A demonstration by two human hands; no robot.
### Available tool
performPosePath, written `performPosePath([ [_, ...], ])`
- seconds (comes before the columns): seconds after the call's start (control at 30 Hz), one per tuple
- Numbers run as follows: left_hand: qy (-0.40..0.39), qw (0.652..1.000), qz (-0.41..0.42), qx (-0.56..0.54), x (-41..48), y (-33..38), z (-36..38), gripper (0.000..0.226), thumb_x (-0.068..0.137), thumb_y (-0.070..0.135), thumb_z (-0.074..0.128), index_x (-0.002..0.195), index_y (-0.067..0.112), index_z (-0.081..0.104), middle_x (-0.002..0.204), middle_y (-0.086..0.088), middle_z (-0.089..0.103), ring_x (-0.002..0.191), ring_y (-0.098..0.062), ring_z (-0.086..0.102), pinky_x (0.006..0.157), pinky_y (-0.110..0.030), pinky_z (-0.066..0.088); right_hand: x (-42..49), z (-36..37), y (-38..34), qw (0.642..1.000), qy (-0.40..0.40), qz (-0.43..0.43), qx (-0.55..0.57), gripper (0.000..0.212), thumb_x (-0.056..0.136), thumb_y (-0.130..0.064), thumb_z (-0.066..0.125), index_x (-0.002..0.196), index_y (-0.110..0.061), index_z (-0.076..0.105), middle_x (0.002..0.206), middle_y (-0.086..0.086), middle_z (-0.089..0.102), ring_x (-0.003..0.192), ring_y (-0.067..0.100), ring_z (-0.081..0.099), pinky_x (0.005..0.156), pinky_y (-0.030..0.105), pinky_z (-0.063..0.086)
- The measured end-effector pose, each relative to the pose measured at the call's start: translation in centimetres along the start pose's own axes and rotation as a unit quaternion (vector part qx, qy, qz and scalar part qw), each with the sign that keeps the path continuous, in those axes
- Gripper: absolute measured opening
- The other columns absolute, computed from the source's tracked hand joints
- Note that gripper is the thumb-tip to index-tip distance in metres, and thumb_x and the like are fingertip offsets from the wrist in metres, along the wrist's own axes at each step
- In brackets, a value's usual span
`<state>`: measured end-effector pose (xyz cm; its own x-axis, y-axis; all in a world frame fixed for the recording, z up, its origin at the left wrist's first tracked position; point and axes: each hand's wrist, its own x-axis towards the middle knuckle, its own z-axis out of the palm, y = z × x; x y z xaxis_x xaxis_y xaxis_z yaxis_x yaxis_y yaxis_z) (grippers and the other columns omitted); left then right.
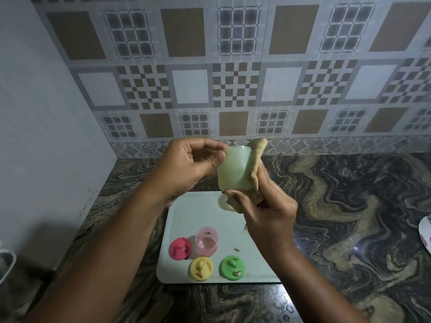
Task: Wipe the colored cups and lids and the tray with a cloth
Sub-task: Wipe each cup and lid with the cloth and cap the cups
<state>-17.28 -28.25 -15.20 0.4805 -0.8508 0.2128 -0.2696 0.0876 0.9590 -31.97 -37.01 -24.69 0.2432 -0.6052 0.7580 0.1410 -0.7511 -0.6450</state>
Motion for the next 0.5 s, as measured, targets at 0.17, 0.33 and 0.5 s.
performPosePath([
  [0.17,0.017,0.991,0.059,0.12,0.1,0.3,0.8,0.007,0.085,0.023,0.074,0.089,0.029,0.074,0.087,0.007,0.075,0.086,-0.019,0.07,0.08,-0.043,0.06,-0.1,0.1,0.0,0.99,-0.04,-0.094,-0.102,0.067,0.084,-0.034,0.08,0.13,0.01,0.06,0.139,0.029,0.056,0.132,0.02,0.057,0.104,0.019,0.05],
  [0.33,0.015,0.999,0.032,0.02,-0.2,0.2,1.4,0.036,0.08,0.04,0.07,0.113,0.026,0.071,0.104,0.005,0.076,0.1,-0.014,0.071,0.086,-0.035,0.058,-0.2,0.3,0.2,0.999,0.023,0.02,0.021,0.077,0.084,-0.048,0.079,0.138,0.0,0.053,0.129,0.024,0.067,0.11,0.03,0.072,0.089,0.042,0.062],
  [0.5,0.037,0.999,0.003,0.005,0.3,-0.4,0.7,0.01,0.078,0.03,0.071,0.085,0.035,0.077,0.092,0.009,0.077,0.091,-0.01,0.072,0.079,-0.032,0.058,0.0,0.6,-0.1,0.997,0.01,0.062,0.051,0.081,0.081,-0.05,0.08,0.136,0.004,0.058,0.122,0.011,0.073,0.096,0.01,0.073,0.08,0.037,0.063],
])
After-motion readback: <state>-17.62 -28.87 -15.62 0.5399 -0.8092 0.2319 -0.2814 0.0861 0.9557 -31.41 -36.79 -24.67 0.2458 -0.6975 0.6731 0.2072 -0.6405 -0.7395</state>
